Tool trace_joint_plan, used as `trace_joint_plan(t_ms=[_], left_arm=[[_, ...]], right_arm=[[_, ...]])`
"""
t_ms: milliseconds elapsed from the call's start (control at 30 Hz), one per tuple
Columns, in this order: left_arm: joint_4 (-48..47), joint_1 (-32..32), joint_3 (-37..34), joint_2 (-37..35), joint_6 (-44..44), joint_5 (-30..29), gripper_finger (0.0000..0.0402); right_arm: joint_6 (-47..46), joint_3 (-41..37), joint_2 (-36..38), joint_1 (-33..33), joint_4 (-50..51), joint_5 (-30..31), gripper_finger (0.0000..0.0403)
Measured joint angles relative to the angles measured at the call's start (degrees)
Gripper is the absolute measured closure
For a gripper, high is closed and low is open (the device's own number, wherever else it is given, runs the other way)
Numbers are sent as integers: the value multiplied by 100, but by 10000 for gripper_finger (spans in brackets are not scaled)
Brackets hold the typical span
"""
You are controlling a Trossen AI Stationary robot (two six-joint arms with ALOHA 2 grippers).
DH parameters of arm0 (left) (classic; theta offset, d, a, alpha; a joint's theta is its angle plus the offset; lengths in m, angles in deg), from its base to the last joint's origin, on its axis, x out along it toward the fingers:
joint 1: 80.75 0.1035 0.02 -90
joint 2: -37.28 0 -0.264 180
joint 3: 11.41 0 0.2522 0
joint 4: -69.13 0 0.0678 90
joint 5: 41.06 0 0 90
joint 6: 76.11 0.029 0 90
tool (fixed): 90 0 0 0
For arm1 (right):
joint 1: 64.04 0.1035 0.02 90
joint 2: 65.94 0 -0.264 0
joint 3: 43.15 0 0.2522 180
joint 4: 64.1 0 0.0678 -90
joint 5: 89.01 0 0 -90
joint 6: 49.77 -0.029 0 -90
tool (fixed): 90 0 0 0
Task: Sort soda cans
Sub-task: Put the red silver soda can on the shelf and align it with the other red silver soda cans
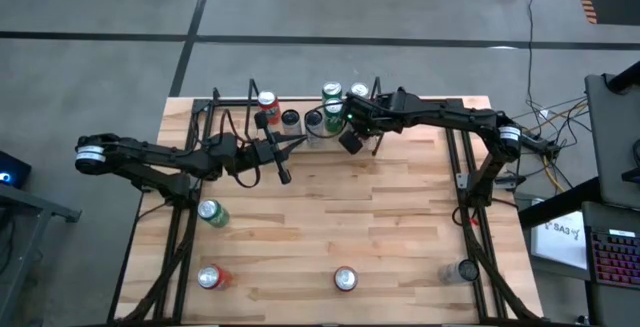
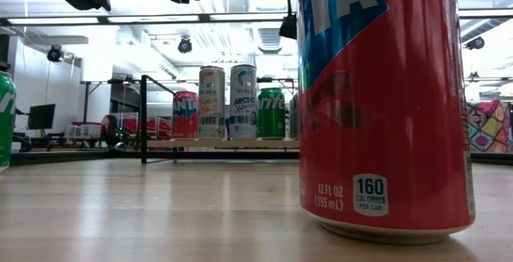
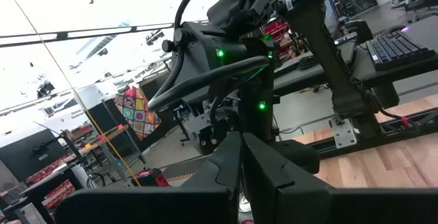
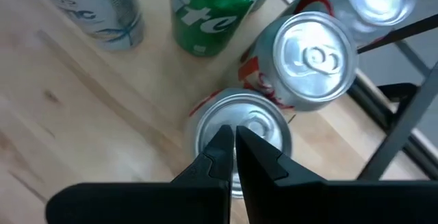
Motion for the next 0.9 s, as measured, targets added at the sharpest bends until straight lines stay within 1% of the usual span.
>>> trace_joint_plan(t_ms=[133, 333, 533, 900], left_arm=[[-1, 0, 0, 0, 0, 0, 401], [-1, 0, 0, 0, 0, 0, 401], [-1, 0, 0, 0, 0, 0, 401], [-4, 0, 0, 0, 0, 0, 401]], right_arm=[[9, 0, 4, -13, 91, 125, 394], [-39, 0, 9, -26, 592, 124, 394], [-179, 7, -9, -24, 558, -94, 394], [-570, 11, -26, -22, 523, -121, 394]])
